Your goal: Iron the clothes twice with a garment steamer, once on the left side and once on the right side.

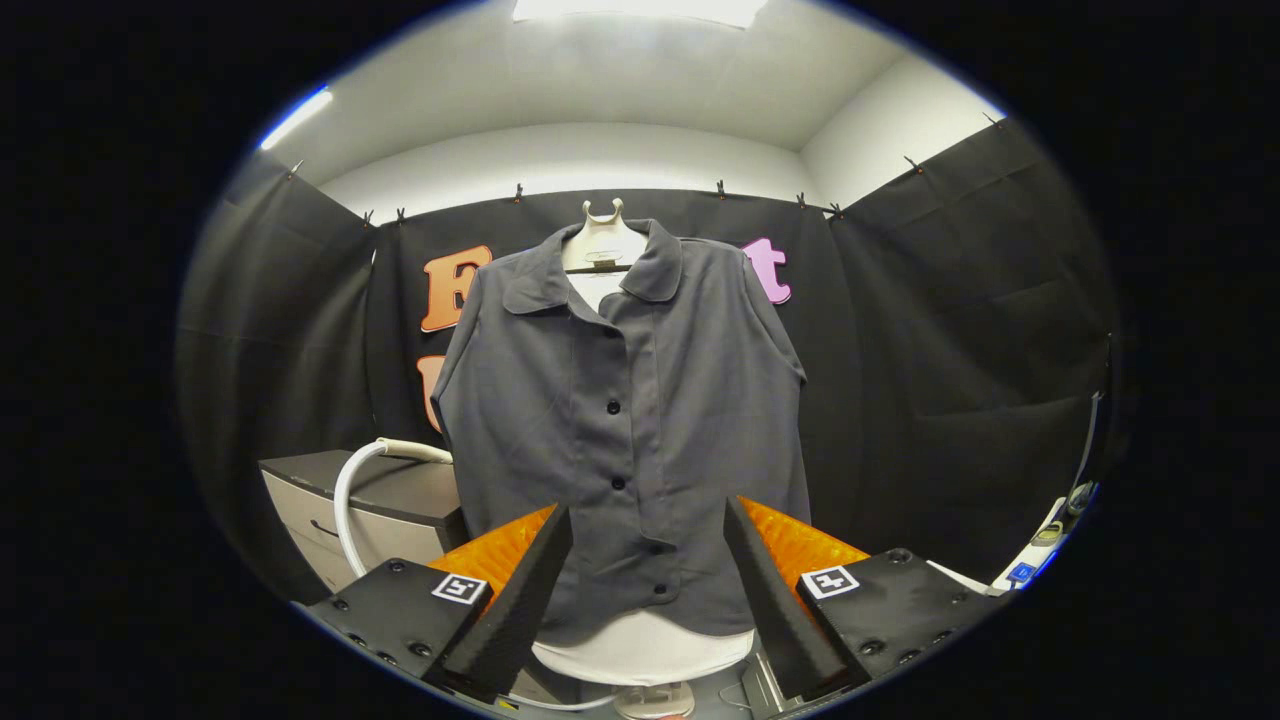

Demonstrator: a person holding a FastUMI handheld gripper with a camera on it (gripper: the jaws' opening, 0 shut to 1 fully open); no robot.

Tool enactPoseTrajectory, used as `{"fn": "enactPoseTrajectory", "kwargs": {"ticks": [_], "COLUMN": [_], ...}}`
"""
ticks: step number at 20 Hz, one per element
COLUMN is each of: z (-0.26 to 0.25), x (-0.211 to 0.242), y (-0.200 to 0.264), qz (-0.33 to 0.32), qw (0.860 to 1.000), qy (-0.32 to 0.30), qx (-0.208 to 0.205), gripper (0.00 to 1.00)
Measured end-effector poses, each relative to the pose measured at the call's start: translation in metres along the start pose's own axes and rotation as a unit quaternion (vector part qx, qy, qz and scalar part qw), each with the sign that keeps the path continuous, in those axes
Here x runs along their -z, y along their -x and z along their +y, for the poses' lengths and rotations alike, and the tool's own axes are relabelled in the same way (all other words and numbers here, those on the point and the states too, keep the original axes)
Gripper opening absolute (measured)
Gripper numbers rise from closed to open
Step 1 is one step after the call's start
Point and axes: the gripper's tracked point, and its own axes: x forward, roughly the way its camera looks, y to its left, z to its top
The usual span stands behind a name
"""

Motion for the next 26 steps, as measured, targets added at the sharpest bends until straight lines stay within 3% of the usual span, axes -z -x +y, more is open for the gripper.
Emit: {"fn": "enactPoseTrajectory", "kwargs": {"ticks": [8, 16, 21, 26], "z": [0.007, 0.064, 0.135, 0.255], "x": [-0.004, -0.023, -0.064, -0.083], "y": [-0.001, -0.024, -0.057, -0.104], "qz": [-0.007, -0.033, -0.083, -0.063], "qw": [1.000, 0.998, 0.992, 0.981], "qy": [-0.002, 0.011, 0.012, -0.006], "qx": [0.000, -0.043, -0.093, -0.183], "gripper": [0.98, 0.99, 0.99, 0.99]}}
